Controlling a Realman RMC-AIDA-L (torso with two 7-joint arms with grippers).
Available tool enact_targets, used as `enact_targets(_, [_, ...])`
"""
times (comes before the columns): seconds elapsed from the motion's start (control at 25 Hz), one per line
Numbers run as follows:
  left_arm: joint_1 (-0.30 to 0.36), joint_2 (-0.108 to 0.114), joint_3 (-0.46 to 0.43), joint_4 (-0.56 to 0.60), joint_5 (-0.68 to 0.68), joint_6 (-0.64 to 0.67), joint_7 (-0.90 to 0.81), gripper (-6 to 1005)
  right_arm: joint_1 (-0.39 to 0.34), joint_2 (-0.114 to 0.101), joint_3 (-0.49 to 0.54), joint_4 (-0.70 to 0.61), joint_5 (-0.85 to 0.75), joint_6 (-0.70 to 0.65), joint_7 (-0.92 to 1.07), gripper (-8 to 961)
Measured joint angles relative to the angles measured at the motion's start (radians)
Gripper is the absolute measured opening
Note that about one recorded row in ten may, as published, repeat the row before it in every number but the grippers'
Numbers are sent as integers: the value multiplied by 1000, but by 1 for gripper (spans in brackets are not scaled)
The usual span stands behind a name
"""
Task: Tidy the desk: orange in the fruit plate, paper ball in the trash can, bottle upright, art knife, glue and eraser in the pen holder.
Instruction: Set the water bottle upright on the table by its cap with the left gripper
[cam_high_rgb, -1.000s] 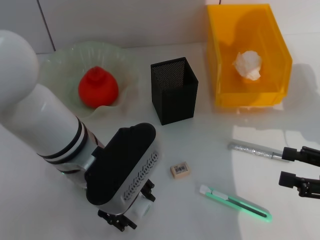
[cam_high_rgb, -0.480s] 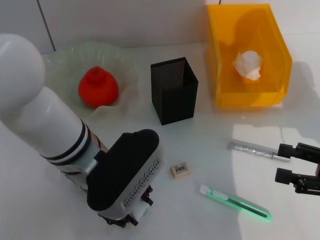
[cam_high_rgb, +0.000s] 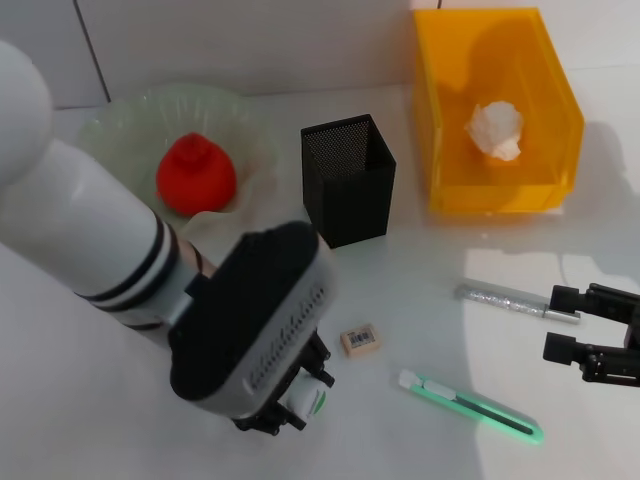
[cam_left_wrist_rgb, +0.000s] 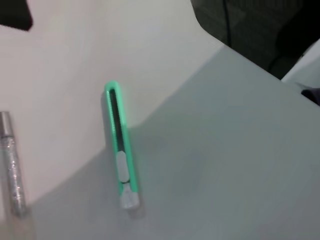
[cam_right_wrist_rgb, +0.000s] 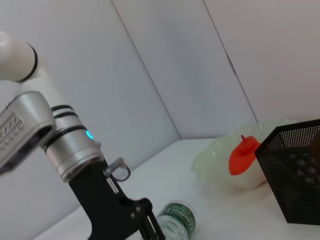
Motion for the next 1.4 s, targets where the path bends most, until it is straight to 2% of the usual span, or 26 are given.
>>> enact_targets(0.04, [5, 1, -18, 21, -14, 19, -9, 435, 0, 0, 0, 0, 0, 0, -1, 834])
enact_targets(0.08, [19, 4, -85, 46, -49, 59, -17, 435, 0, 0, 0, 0, 0, 0, -2, 834])
enact_targets(0.2, [36, 6, -128, 64, -68, 72, -17, 435, 2, 0, 0, 5, 0, 3, -9, 834])
enact_targets(0.24, [64, 7, -189, 93, -79, 86, -18, 435, 4, 0, 0, 7, 0, 5, -11, 834])
enact_targets(0.4, [88, 8, -249, 120, -84, 110, -18, 435, 14, 0, 0, 10, 0, 13, -14, 834])
enact_targets(0.48, [133, 9, -355, 169, -116, 157, -19, 435, 18, 0, 0, 11, 0, 14, -14, 834])
enact_targets(0.52, [133, 9, -355, 169, -116, 157, -19, 435, 21, 0, 0, 11, 0, 14, -14, 834])
enact_targets(0.56, [145, 9, -391, 180, -129, 173, -18, 435, 22, 0, 0, 12, 0, 15, -14, 834])
enact_targets(0.6, [164, 10, -458, 198, -154, 197, -15, 435, 24, 0, 0, 12, 0, 16, -14, 834])
enact_targets(0.76, [177, 10, -508, 206, -179, 213, -13, 435, 33, 0, 0, 12, 0, 18, -15, 834])
enact_targets(0.84, [195, 11, -605, 195, -220, 227, -15, 435, 36, -1, 0, 13, 0, 21, -15, 834])
enact_targets(1.0, [204, 11, -633, 185, -233, 224, -14, 435, 40, -1, -1, 20, 0, 26, -16, 834])
enact_targets(1.08, [222, 14, -707, 159, -291, 229, -10, 435, 40, -1, -1, 21, 0, 27, -16, 834])
enact_targets(1.4, [230, 15, -773, 156, -315, 264, -33, 435, 51, -3, -2, 21, 0, 27, -17, 833])
